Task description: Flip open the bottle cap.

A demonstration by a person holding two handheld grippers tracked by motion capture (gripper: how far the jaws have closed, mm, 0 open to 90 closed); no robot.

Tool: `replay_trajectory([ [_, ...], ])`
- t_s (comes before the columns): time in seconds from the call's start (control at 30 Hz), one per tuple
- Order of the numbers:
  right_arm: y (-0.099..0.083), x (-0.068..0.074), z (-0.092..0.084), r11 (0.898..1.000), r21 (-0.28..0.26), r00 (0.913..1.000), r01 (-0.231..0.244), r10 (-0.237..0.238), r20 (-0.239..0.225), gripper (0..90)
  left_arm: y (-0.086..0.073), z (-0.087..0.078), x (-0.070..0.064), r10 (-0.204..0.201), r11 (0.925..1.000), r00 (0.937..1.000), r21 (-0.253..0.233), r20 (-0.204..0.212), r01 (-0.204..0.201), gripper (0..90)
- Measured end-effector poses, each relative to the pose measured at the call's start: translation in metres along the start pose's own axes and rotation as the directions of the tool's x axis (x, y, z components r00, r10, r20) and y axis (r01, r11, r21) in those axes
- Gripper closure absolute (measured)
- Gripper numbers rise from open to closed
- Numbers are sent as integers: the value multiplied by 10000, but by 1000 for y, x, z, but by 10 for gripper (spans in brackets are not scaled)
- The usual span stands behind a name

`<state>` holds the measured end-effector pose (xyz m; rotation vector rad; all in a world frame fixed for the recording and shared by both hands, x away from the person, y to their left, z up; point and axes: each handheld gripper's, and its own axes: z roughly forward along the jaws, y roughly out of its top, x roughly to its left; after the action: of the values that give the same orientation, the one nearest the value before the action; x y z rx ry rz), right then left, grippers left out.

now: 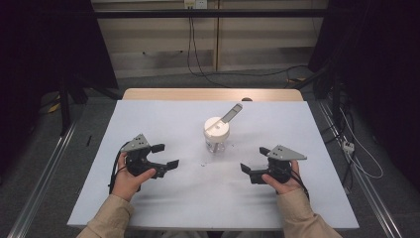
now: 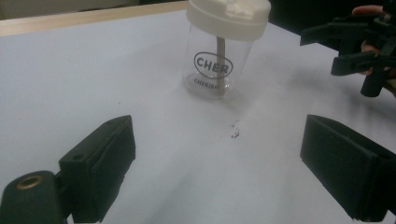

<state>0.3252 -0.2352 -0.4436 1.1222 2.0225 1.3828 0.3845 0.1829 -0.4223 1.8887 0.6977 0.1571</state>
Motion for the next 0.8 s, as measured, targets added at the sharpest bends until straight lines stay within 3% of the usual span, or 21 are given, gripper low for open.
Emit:
replay_trajectory([
  [0.2,-6,-4,-9,9999,-32,9999,-169,169,-7,64,-6,-9,2,-141,9997,9999,-175,-55,140,94],
  [0.53,-12,-9,-20,9997,-93,9996,-243,245,115,66,-20,-28,12,-196,9997,9977,-149,-652,186,95],
  [0.8,-14,-12,-24,9994,-123,9992,-324,326,210,68,-21,-33,10,-83,9998,9984,-209,-555,72,94],
])
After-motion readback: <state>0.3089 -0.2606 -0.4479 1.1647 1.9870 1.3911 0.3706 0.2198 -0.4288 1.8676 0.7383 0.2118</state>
